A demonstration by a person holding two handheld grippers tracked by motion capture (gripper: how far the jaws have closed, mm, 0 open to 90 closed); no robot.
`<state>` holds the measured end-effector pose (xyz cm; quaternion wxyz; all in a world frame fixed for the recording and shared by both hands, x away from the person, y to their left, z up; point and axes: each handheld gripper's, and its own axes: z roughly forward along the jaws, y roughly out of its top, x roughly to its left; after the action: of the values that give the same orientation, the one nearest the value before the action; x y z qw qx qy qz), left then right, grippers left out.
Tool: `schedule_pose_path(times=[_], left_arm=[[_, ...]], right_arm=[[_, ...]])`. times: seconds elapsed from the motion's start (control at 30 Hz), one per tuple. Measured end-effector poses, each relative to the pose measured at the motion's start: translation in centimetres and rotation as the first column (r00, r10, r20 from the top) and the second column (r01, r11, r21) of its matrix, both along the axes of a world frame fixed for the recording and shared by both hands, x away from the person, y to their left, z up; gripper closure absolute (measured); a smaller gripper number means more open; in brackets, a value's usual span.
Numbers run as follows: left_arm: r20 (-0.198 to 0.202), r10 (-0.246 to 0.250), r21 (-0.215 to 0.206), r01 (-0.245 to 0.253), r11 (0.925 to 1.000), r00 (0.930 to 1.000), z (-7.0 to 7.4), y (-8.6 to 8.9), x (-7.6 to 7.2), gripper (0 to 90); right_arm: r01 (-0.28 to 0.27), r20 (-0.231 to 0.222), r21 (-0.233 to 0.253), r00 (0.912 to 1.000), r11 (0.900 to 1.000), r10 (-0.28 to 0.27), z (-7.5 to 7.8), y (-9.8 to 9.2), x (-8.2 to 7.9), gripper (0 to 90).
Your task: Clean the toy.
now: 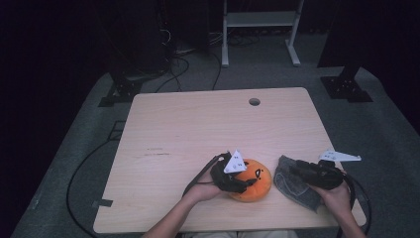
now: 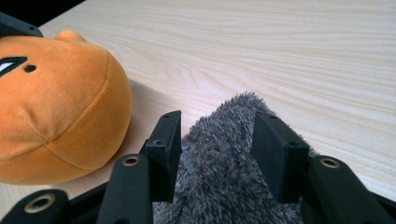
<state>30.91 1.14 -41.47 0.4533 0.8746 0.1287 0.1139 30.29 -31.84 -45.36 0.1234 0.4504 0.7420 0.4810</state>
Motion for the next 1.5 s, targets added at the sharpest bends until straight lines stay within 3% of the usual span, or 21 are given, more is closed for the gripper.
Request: schedule_pose_path(times=[0.23, 0.47, 0.57, 0.7, 0.87, 0.97, 1.2, 1.5], left_arm=[[-0.009, 0.003, 0.001, -0.003, 1.0000, 0.9999, 0.8, 0.5, 0.9, 46.0], [0.012, 0.064, -0.016, -0.064, 0.9978, 0.9979, 2.0, 1.7, 2.6, 46.3], [0.033, 0.117, -0.018, -0.116, 0.9931, 0.9926, 2.2, 2.3, 3.9, 46.0], [0.064, 0.186, 0.011, -0.187, 0.9823, 0.9805, 2.3, 2.9, 5.7, 45.6], [0.036, 0.215, 0.035, -0.216, 0.9758, 0.9760, 1.4, 3.2, 6.9, 44.4], [0.035, 0.207, 0.037, -0.208, 0.9775, 0.9778, 0.9, 3.2, 6.9, 40.7], [0.048, 0.194, 0.014, -0.195, 0.9807, 0.9798, 1.6, 3.7, 6.2, 30.6], [0.063, 0.204, -0.006, -0.204, 0.9789, 0.9769, 2.2, 5.2, 5.2, 22.3]], right_arm=[[-0.020, 0.027, 0.012, 0.9995, 1.000, 0.019, 0.4, 0.4, -0.4, 49.4], [-0.019, 0.034, 0.018, 0.9993, 1.000, 0.018, 0.5, 0.4, -0.4, 49.2], [-0.020, 0.042, 0.020, 0.9989, 1.000, 0.019, 0.6, 0.4, -0.3, 48.7], [-0.023, 0.045, 0.019, 0.9988, 1.000, 0.022, 0.7, 0.6, -0.2, 48.2], [-0.032, 0.048, 0.010, 0.9983, 0.999, 0.032, 0.7, 0.8, -0.2, 47.7], [-0.034, 0.049, 0.010, 0.9982, 0.999, 0.034, 0.8, 0.8, -0.3, 47.2], [-0.032, 0.052, 0.018, 0.9982, 0.999, 0.031, 0.9, 0.8, -0.4, 45.8], [-0.034, 0.055, 0.015, 0.9980, 0.999, 0.033, 0.9, 1.1, -0.4, 44.2]])
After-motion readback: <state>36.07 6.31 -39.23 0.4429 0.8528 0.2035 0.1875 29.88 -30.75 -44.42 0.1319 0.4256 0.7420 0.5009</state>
